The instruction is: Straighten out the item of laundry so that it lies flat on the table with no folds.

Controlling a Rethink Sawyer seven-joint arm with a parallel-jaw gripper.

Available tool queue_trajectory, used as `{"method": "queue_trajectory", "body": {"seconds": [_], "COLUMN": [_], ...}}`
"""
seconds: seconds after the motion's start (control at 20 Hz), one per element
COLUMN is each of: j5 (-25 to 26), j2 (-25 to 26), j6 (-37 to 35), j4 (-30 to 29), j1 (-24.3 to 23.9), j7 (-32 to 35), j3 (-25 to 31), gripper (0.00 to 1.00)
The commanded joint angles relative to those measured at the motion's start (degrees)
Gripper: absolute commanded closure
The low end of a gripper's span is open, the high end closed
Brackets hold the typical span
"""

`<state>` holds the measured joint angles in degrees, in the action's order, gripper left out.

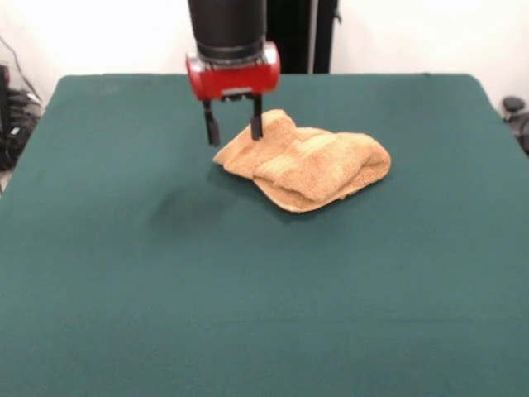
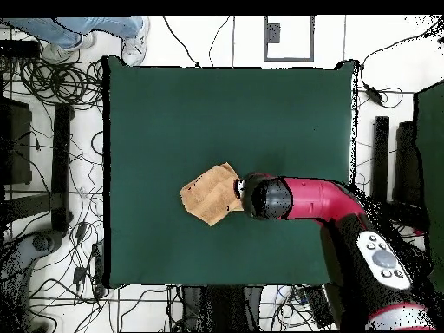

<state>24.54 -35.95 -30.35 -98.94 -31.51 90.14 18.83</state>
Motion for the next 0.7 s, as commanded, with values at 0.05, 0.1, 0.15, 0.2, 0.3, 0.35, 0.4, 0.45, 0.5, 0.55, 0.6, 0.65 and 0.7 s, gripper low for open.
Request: {"method": "queue_trajectory", "body": {"seconds": [0.05,0.1,0.15,0.2,0.3,0.35,0.4,0.45,0.5,0.55,0.6,0.65,0.7], "j5": [3.0,3.2,3.4,3.6,4.1,4.2,4.1,3.8,3.6,2.9,2.7,1.9,1.6], "j2": [8.2,8.7,9.5,9.9,11.1,12.0,12.5,13.2,13.8,14.7,15.3,16.2,16.7], "j6": [-2.3,-2.5,-2.6,-2.7,-2.8,-3.1,-3.4,-4.3,-5.0,-5.7,-6.1,-6.8,-6.8], "j4": [7.6,8.1,8.6,9.1,10.0,10.6,11.2,12.0,12.5,12.9,13.3,13.6,13.6], "j1": [0.4,0.4,0.5,0.6,1.1,1.3,1.5,1.6,1.6,1.6,1.5,1.5,1.5], "j7": [-11.4,-11.4,-11.3,-11.3,-11.2,-11.2,-11.1,-11.3,-11.3,-11.3,-11.2,-10.9,-10.4], "j3": [10.5,10.8,11.1,11.4,11.8,12.1,12.3,12.8,13.3,13.9,14.4,14.9,15.3], "gripper": [0.0,0.0,0.0,0.0,0.0,0.0,0.0,0.0,0.0,0.0,0.0,0.0,0.0]}}
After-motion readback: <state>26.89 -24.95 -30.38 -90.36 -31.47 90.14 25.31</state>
